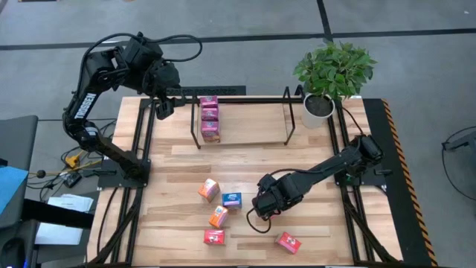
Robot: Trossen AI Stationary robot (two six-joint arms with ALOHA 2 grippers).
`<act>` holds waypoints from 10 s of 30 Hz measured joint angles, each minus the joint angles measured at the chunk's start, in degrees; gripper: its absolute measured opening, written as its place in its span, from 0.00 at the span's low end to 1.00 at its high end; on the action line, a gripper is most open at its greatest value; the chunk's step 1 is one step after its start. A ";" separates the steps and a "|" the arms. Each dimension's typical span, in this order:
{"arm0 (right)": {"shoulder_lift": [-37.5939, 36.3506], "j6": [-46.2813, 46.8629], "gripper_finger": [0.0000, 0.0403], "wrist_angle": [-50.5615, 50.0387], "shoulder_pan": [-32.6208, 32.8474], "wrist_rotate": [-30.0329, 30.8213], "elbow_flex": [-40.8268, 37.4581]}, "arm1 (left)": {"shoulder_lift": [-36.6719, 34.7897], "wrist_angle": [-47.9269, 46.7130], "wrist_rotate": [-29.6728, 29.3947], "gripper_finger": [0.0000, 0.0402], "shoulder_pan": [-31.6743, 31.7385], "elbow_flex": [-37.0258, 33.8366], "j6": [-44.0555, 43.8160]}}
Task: Stack cereal on shelf
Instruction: Put the top red cereal box on the shelf, then put the bottom right red cereal box on the shelf, then put the top red cereal box on the shelf aligned with the other red cereal box
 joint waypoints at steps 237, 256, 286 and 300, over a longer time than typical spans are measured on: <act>-30.08 -31.67 0.03 36.09 0.55 -3.76 -37.89 | 8.35 0.55 13.97 0.74 -6.91 0.02 -2.32; -29.97 -9.85 0.06 50.79 8.36 2.14 -54.89 | 8.35 4.20 12.48 0.74 -9.77 0.02 -5.22; -22.33 1.85 0.04 55.36 15.92 10.69 -53.11 | 8.35 4.12 12.34 0.74 -9.79 0.02 -3.94; -22.12 20.31 0.08 43.24 24.26 14.73 -53.37 | 8.35 4.20 12.17 0.74 -9.79 0.02 -3.65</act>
